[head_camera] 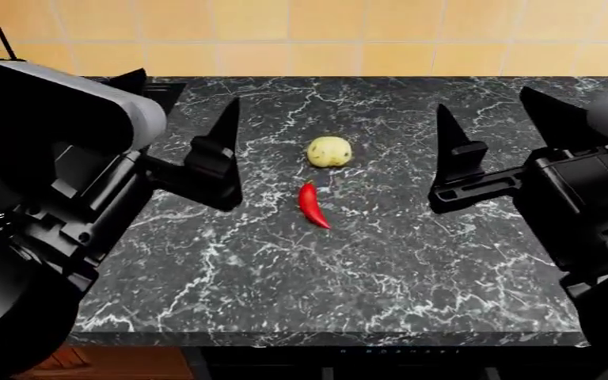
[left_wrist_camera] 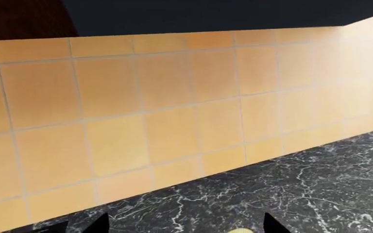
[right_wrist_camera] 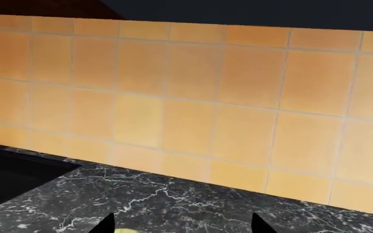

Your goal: Pick the chili pepper, potato from the counter and place them in the cabinet. Then close the cabinet.

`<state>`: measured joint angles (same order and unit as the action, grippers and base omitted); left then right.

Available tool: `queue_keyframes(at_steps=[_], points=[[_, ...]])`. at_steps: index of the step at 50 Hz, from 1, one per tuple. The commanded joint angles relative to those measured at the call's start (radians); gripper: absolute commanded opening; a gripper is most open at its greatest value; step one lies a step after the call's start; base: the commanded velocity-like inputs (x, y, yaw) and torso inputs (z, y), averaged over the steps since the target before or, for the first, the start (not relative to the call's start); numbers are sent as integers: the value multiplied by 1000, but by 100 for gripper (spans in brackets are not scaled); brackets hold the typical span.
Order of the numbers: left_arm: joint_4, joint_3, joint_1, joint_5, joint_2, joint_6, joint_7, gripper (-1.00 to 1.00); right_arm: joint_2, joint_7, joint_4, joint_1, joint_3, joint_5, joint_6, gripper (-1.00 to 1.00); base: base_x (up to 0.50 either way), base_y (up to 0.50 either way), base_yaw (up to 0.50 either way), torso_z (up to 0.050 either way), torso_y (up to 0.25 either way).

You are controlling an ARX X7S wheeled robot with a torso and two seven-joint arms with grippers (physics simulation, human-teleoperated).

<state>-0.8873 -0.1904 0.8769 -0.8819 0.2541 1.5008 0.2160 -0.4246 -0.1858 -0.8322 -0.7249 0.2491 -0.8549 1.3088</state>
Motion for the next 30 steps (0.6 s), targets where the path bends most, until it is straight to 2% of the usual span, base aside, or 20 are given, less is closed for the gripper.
queue_keyframes(at_steps=[1,6,17,22,27,30], points=[[-13,5,-81,-17,33,-72,14,100,-16,-44,-71,103,-43,67,-58,100,0,0,0,0,0],[2,-1,-51,-31,40,-60,24,100,-6,-9,-47,97,0,16,-68,100,0,0,0,0,0],[37,-25,48,-118,53,38,57,100,-21,17,19,2,-26,-57,-2,100,359,-303,0,0,0],[63,-14,83,-145,84,50,76,100,-40,18,23,-46,-51,-95,52,100,355,-187,0,0,0],[88,-21,118,-236,111,60,141,100,-50,17,20,-102,-72,-134,94,100,236,-12,0,0,0],[63,7,97,-215,146,1,116,100,-49,18,14,-115,-74,-149,96,100,155,0,0,0,0]])
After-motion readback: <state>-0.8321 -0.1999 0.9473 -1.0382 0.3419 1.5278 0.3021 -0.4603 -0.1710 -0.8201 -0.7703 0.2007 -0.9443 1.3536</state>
